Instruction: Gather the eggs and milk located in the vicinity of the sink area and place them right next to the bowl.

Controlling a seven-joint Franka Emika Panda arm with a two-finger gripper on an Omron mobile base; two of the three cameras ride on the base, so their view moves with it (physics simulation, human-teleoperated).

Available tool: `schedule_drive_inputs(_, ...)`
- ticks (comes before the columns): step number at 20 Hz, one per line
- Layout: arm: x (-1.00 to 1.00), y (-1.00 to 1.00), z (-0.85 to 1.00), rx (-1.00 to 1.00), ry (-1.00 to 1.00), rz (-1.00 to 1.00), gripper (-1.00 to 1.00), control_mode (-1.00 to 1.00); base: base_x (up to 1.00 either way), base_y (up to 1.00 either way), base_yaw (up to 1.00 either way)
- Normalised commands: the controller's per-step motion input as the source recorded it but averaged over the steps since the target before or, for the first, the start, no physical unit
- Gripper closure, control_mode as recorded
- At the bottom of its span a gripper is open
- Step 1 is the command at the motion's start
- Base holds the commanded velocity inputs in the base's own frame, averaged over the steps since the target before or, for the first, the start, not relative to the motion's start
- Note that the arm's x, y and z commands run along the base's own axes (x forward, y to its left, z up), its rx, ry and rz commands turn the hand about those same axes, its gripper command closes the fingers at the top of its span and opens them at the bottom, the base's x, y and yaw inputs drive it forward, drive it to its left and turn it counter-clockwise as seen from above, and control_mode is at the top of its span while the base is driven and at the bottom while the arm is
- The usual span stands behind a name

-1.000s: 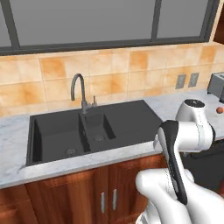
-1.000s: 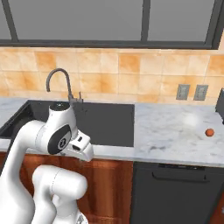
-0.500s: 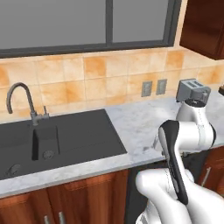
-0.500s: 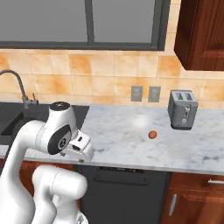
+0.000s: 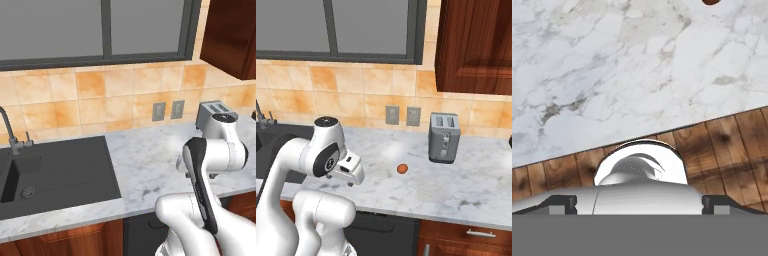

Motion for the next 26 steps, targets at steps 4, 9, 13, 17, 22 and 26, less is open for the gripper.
schedule_drive_inputs(4,0.0,0.0,0.0,0.0,0.0,0.0,-1.0,1.0,0.0,0.0,0.0)
schedule_drive_inputs(9,0.09,0.0,-0.01,0.0,0.01,0.0,-1.0,-1.0,0.0,0.0,0.0)
schedule_drive_inputs(13,1.0,-0.16,-0.18,0.01,0.1,0.0,-1.0,-1.0,0.0,0.0,0.0)
schedule_drive_inputs(17,1.0,-0.66,0.0,0.03,0.09,0.13,-1.0,-1.0,0.0,0.0,0.0)
schedule_drive_inputs(22,0.93,-0.97,0.0,0.0,0.05,0.13,-1.0,-1.0,0.0,0.0,0.0)
schedule_drive_inputs(26,0.81,-0.66,-0.1,0.0,0.0,0.08,-1.0,-1.0,0.0,0.0,0.0)
